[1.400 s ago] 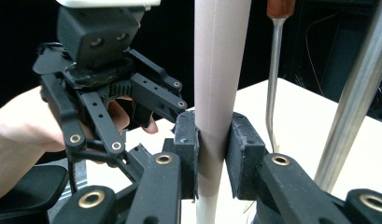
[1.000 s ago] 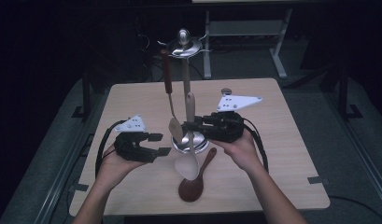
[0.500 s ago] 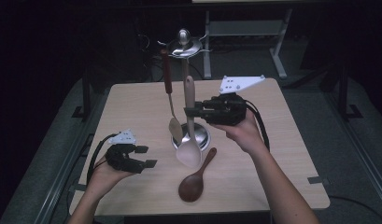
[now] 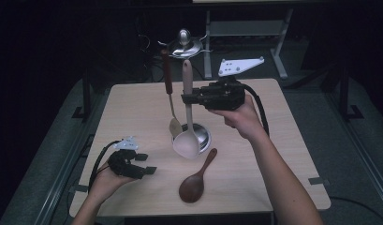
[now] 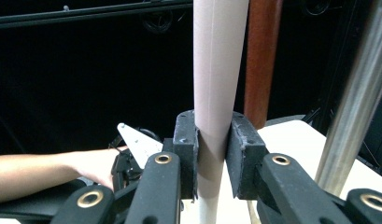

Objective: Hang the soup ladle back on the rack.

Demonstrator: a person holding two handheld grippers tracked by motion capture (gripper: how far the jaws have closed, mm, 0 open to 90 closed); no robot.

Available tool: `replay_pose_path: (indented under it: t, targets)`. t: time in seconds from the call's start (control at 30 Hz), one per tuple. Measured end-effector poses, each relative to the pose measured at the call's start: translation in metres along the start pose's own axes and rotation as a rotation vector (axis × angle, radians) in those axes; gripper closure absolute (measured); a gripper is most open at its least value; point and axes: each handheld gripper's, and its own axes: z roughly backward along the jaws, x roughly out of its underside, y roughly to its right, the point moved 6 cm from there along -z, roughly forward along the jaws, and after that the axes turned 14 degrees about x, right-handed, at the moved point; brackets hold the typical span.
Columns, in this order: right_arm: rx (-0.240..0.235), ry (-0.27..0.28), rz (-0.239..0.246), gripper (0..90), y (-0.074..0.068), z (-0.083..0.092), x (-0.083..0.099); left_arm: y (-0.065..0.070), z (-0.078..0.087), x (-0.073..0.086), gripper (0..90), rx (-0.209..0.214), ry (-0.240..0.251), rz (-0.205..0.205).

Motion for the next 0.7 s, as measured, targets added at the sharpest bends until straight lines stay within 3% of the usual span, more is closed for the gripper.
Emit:
replay_pose_path:
  t: [0.2,0.7]
  targets:
    - [-0.008,-0.003,-0.02,75.0,0.007,-0.003,0.001,0.0,-0.001,0.001,31.1,0.005,-0.008,0.002]
    - [-0.004,0.051,-0.097,71.2,0.022,0.003,0.008,0.0,-0.003,0.002,31.1,0.009,-0.026,-0.001]
